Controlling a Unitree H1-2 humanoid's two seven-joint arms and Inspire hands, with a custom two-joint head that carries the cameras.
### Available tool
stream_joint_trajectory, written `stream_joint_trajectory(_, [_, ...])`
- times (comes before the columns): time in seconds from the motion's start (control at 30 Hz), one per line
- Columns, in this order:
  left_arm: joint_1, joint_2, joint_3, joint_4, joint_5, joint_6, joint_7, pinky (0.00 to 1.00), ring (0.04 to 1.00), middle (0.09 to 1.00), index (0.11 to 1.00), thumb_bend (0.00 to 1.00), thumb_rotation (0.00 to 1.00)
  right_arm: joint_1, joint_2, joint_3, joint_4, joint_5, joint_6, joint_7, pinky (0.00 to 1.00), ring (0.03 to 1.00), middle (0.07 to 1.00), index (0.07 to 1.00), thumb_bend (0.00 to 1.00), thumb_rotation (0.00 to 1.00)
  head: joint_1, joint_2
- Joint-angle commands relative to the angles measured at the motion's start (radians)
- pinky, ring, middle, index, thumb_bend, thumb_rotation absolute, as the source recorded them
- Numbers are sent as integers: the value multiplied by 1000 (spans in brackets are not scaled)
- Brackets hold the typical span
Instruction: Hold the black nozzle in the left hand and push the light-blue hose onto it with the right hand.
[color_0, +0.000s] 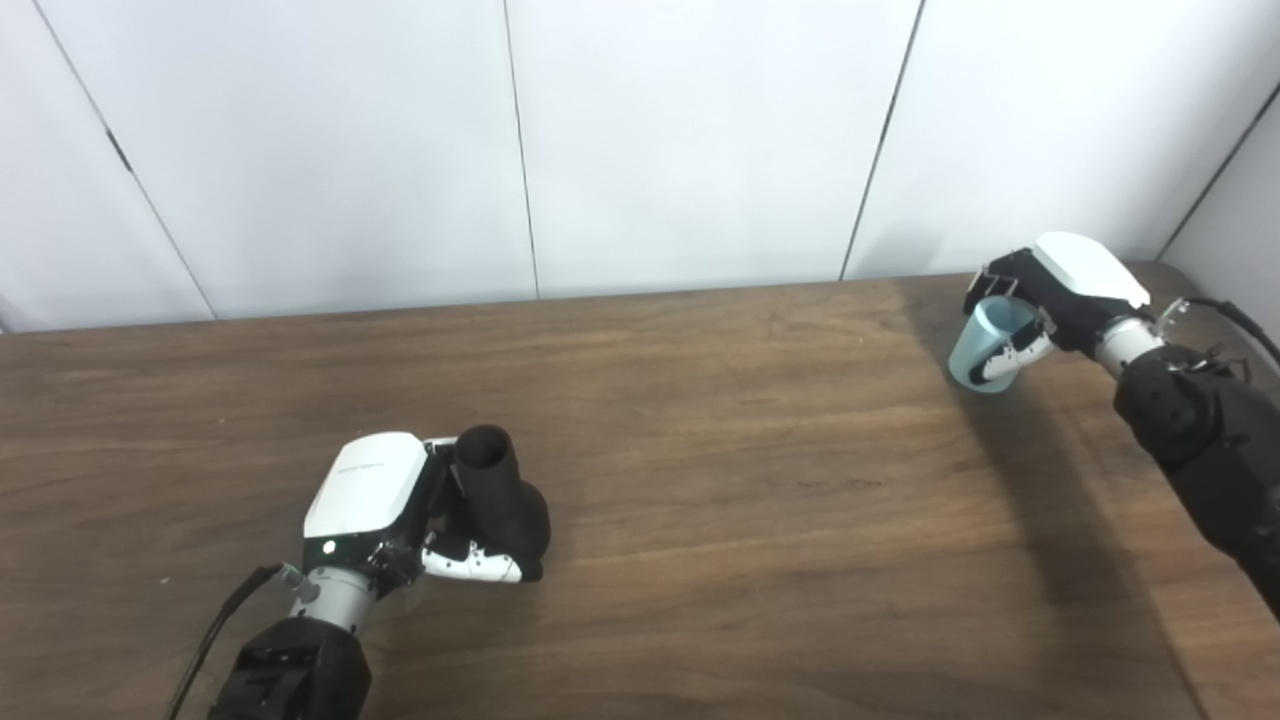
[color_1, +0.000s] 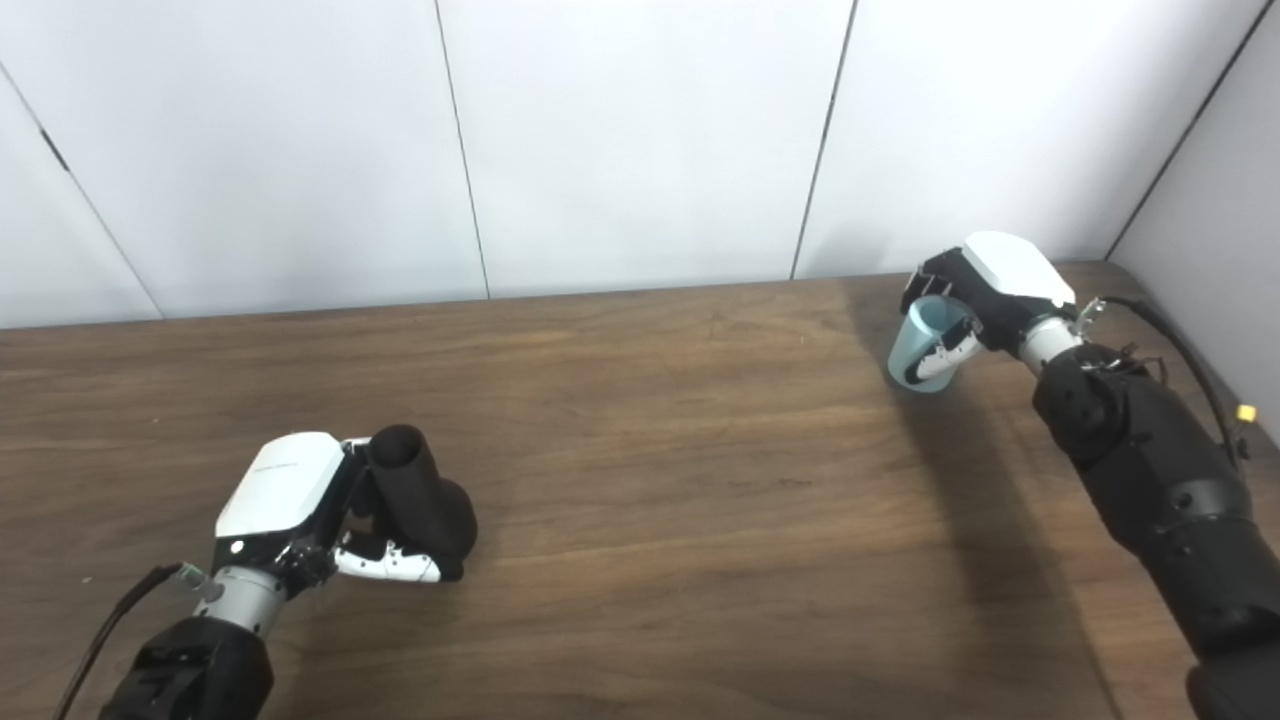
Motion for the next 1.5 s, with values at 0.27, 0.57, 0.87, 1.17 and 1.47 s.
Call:
stream_joint_trajectory(0.27, [-11,10,5,-27,12,-18,5,319,432,410,506,521,0,-33,-44,-14,-20,-6,-17,-33,561,482,486,470,521,0,2,3])
stream_joint_trajectory(0.57, [-10,8,6,-23,17,-16,12,310,415,407,506,520,0,6,-34,-40,-239,2,26,14,503,413,487,504,520,0,7,6])
stream_joint_trajectory(0.87, [-9,3,2,-21,23,-15,14,311,422,408,507,520,0,31,-1,-47,-579,-47,149,149,410,361,496,528,513,0,30,10])
stream_joint_trajectory(1.17, [-11,-11,-12,-28,43,0,-1,310,422,407,506,520,0,-13,76,-18,-802,-31,196,289,445,366,499,504,516,0,103,18])
stream_joint_trajectory(1.47, [-21,-47,-31,-31,88,21,-32,348,458,413,509,521,0,-69,187,6,-988,45,274,448,442,376,508,487,518,0,192,29])
